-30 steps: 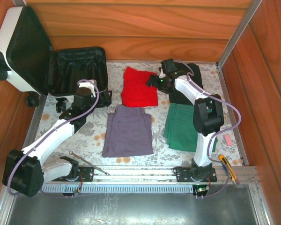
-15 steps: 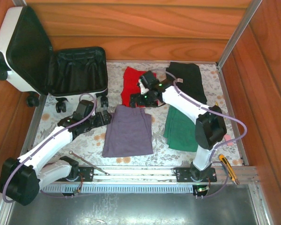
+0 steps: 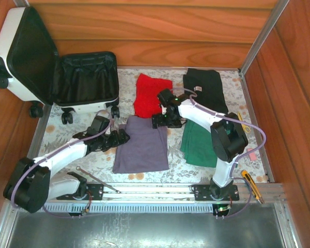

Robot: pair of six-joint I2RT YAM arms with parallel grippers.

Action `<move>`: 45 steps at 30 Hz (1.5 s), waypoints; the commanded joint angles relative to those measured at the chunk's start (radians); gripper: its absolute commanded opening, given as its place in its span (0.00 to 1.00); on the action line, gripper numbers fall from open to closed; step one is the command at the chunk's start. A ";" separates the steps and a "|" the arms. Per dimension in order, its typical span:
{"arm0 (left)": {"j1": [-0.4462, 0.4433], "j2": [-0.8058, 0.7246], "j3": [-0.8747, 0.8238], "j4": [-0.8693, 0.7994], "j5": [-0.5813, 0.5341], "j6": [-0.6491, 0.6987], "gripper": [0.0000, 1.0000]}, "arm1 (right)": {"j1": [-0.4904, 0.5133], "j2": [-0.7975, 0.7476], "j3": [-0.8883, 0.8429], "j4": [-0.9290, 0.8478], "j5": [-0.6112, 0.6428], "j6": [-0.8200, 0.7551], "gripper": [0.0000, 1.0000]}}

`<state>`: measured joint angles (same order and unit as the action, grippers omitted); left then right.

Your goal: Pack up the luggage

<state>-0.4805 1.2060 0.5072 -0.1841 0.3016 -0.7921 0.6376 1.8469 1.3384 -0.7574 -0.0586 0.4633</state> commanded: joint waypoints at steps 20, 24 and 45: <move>-0.006 0.262 0.148 -0.130 -0.217 -0.002 1.00 | -0.044 0.088 -0.137 0.177 -0.193 0.020 0.99; -0.006 0.248 0.145 -0.143 -0.238 0.000 1.00 | -0.042 0.113 -0.136 0.190 -0.207 0.026 0.95; -0.134 0.580 0.277 -0.034 -0.145 -0.196 0.47 | 0.022 0.159 -0.117 0.225 -0.223 0.006 0.43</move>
<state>-0.5831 1.6772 0.8413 -0.1936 0.1024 -0.9352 0.6239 1.9461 1.2488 -0.5282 -0.2710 0.4778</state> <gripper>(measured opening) 0.509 0.464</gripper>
